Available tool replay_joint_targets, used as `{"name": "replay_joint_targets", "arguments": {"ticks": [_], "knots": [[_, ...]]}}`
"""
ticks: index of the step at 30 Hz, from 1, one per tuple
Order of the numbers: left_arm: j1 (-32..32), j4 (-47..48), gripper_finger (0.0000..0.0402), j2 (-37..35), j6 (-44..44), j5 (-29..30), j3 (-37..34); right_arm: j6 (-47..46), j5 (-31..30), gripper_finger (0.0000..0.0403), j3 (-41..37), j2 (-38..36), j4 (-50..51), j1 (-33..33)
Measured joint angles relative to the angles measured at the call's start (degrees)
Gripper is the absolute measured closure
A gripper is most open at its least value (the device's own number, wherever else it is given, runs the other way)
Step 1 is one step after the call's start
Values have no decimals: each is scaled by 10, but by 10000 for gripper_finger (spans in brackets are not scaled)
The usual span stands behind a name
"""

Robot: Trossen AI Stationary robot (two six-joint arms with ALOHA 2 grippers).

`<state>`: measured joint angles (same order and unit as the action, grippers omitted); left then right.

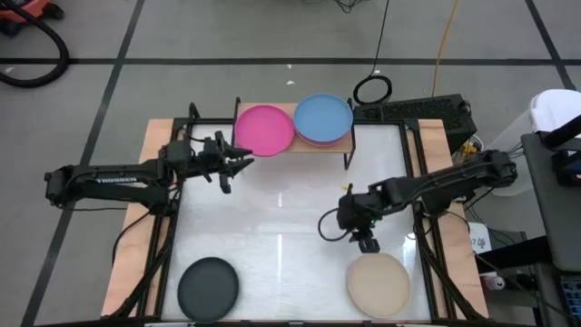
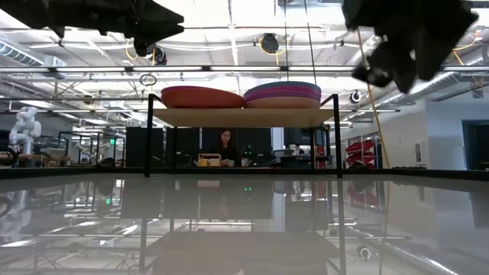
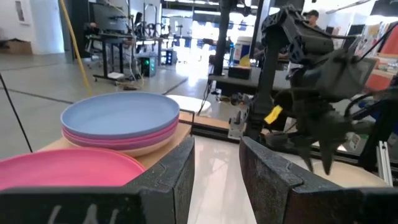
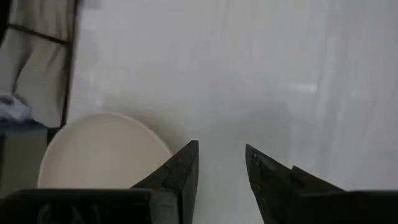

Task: Place and stack plates onto a shelf
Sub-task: Stack the gray plate on top of the pink plate

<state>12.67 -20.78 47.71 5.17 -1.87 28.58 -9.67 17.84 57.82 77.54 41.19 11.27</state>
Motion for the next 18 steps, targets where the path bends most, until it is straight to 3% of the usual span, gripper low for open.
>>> {"name": "replay_joint_targets", "arguments": {"ticks": [5, 18], "knots": [[0, 8, 270, 0, 0, 0, 0, -60, 28, 289, -66, 4, -27, 16], [0, 20, 270, 0, 10, 0, 0, -94, 46, 289, -210, 0, -168, 87]]}}
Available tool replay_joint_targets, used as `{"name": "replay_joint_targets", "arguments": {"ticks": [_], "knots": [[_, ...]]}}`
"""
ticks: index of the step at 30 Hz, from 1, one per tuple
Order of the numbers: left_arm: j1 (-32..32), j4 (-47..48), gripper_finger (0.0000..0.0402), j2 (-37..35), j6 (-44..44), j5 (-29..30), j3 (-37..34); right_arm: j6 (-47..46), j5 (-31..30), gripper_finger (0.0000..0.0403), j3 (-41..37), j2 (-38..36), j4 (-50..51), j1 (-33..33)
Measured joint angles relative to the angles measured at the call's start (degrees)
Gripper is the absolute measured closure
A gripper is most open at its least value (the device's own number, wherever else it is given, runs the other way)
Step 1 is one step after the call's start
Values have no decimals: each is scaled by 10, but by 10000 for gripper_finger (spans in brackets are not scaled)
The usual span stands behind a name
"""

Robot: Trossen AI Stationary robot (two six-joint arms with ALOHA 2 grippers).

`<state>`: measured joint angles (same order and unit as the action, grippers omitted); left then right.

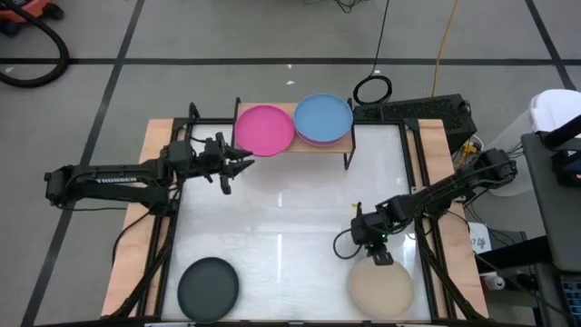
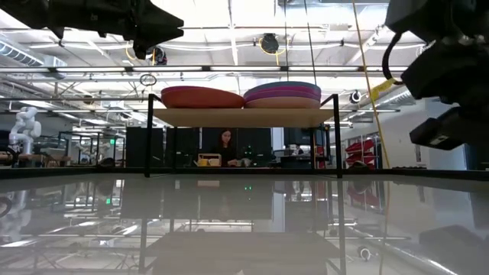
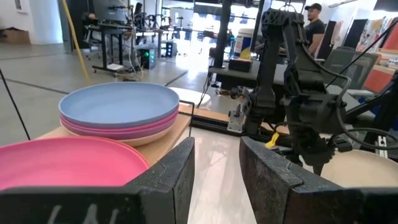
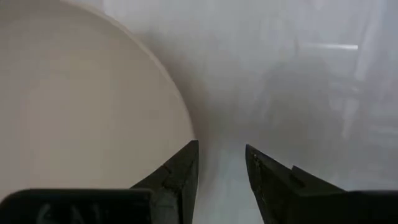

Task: Place and stack plates onto a shelf
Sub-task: Stack the gray plate on top of the pink plate

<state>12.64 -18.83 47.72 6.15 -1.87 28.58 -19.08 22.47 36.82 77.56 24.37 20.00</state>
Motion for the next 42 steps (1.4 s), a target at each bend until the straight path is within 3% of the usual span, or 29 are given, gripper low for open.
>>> {"name": "replay_joint_targets", "arguments": {"ticks": [22, 42], "knots": [[0, 12, 270, 0, 2, 0, 0, -51, -16, 289, -1, -64, -25, 1], [0, 24, 270, 0, 4, 0, 0, -78, -57, 289, -2, -5, -31, 45]]}}
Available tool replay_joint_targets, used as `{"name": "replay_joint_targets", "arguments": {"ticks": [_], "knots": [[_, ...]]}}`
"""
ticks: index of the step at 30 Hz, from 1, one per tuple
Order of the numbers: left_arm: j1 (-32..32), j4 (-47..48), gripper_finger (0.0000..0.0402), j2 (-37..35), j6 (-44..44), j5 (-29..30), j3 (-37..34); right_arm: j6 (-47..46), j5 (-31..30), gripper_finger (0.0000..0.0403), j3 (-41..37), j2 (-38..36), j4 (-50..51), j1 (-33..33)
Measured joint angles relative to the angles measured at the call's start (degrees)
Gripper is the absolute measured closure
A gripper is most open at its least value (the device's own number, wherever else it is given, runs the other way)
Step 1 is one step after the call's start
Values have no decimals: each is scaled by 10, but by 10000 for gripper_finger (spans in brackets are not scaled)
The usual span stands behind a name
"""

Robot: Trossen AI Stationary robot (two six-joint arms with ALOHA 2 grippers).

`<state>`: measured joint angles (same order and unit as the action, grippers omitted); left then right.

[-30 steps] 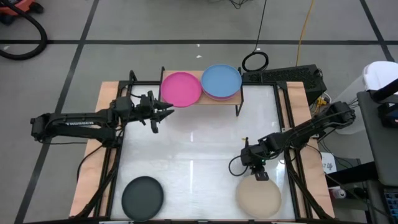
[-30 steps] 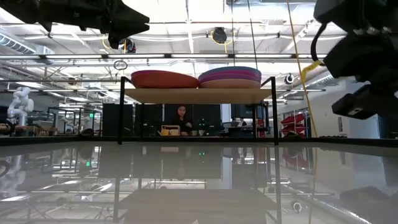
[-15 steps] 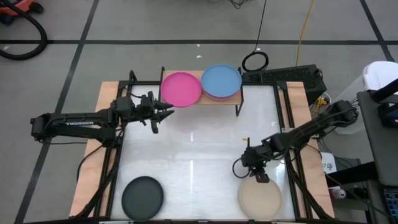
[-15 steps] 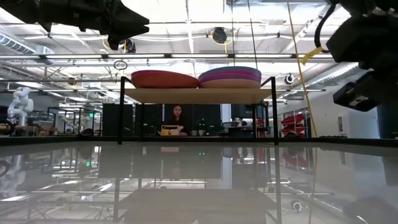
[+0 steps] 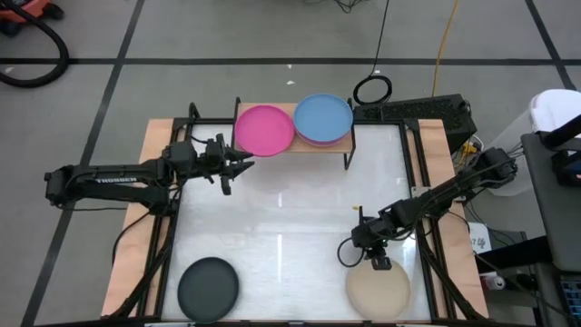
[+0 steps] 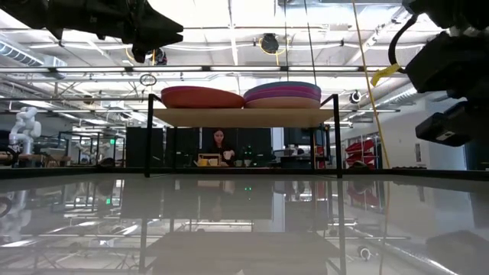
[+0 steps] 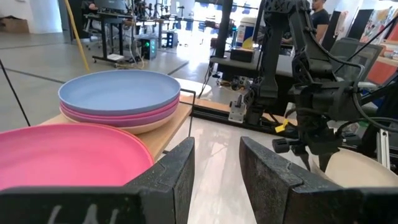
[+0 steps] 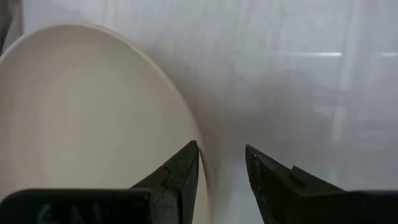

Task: Place and stack plates onto a shelf
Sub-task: Stack the gray plate on top of the pink plate

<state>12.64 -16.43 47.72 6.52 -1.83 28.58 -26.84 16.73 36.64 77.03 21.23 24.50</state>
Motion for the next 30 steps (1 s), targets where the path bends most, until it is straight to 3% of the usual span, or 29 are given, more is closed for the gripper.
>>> {"name": "replay_joint_targets", "arguments": {"ticks": [7, 15, 22, 30], "knots": [[0, 0, 270, 0, 0, 0, 0, -11, -19, 296, 0, 0, 1, 0], [0, 2, 270, 0, 11, 0, 0, -5, -18, 394, 0, 0, 30, 0], [0, 4, 270, 0, 13, 0, 0, -8, -56, 400, 1, -1, 41, -11], [0, -16, 270, -13, 8, 0, 0, 34, -78, 402, 42, -40, 42, -80]]}}
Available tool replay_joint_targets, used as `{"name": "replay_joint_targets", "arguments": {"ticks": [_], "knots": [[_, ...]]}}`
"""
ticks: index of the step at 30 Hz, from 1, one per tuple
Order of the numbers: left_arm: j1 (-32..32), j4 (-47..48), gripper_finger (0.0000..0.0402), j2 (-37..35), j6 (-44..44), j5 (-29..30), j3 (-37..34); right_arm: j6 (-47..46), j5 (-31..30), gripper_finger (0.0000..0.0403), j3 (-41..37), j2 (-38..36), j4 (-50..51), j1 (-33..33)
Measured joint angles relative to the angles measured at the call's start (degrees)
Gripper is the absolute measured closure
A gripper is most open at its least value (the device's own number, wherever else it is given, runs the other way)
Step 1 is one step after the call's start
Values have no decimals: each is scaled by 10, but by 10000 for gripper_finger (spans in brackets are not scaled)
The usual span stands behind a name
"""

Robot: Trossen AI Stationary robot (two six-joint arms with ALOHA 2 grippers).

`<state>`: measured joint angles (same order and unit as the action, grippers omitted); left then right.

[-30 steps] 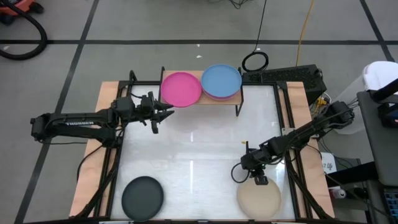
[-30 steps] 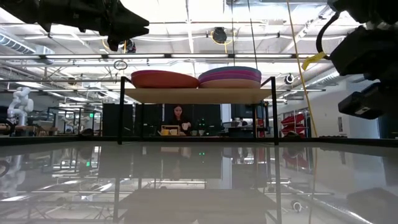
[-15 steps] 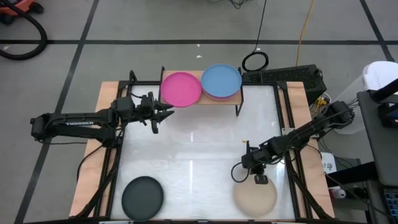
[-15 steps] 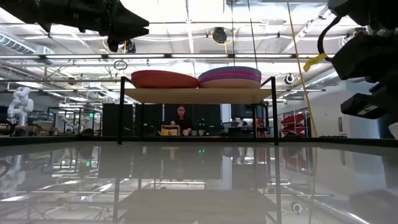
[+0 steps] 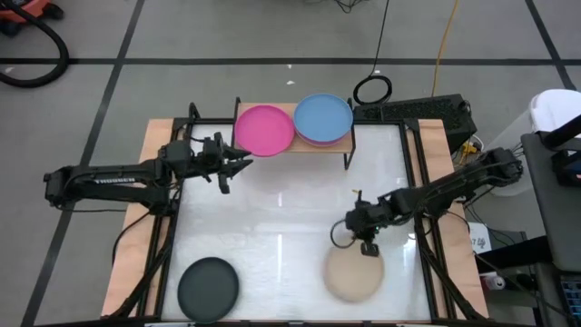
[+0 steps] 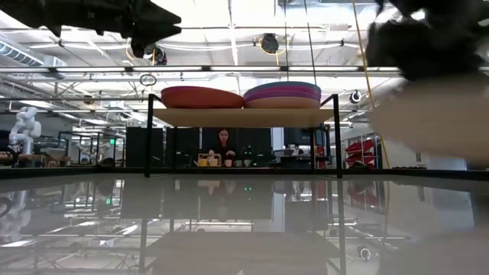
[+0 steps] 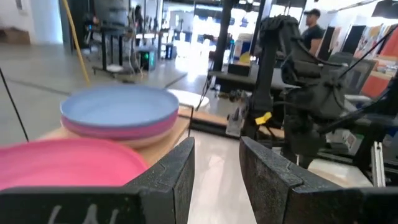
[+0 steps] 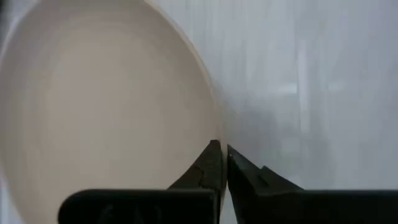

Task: Place and stack plates onto a shelf
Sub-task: Stack the gray plate on top of the pink plate

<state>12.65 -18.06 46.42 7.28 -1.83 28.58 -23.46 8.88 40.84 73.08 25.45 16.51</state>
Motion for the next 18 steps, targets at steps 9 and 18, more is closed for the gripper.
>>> {"name": "replay_joint_targets", "arguments": {"ticks": [9, 18], "knots": [[0, -22, 270, -68, -41, -3, 0, 136, -49, 402, 100, -17, -81, -94], [1, 2, 270, -154, -51, 4, 0, 197, -157, 402, 200, -17, -285, -244]]}}
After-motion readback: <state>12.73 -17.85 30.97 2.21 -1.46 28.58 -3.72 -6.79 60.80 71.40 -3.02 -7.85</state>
